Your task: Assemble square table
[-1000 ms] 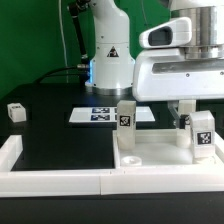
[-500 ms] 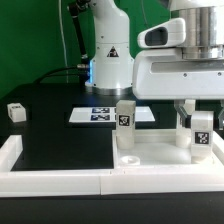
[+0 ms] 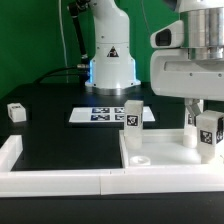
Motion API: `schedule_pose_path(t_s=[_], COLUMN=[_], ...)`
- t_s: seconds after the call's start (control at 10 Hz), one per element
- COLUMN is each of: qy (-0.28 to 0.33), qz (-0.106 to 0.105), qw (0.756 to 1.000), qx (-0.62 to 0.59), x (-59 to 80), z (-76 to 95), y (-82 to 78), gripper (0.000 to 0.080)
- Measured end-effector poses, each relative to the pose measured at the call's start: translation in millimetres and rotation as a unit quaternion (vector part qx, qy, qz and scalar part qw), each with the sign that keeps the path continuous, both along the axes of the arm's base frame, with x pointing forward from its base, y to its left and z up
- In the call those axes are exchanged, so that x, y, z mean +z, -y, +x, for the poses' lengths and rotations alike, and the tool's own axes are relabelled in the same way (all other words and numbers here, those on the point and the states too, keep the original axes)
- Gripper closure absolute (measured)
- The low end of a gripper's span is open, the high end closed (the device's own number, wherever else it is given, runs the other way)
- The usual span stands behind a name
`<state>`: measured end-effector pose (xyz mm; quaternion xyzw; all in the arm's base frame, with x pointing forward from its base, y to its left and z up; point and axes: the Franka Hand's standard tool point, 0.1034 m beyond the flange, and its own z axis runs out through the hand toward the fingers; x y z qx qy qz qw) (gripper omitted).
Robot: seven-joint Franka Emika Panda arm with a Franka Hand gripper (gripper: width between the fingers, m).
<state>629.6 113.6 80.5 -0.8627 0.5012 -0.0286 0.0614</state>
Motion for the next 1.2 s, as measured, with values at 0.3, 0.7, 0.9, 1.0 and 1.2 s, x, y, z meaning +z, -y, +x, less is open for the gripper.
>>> schedule_pose_path(t_s=[0.3, 0.7, 0.9, 1.0, 1.2], qy=[-0.010, -0.013, -0.024, -0.014, -0.004], qz=[0.035, 0.048, 0.025, 0.012, 0.003], qw=[0.982, 0.961, 0.986, 0.996, 1.000], qx=[-0.185, -0.273, -0.161, -0.086, -0.013], x=[-1.1, -1.9, 0.1, 2.9, 0.5], z=[-2.3, -2.0, -5.0, -2.3, -3.6], y=[-13.3, -16.9, -13.0, -12.7, -12.7], gripper=[0.0509, 0.0509, 0.0313, 0.0203, 0.0164])
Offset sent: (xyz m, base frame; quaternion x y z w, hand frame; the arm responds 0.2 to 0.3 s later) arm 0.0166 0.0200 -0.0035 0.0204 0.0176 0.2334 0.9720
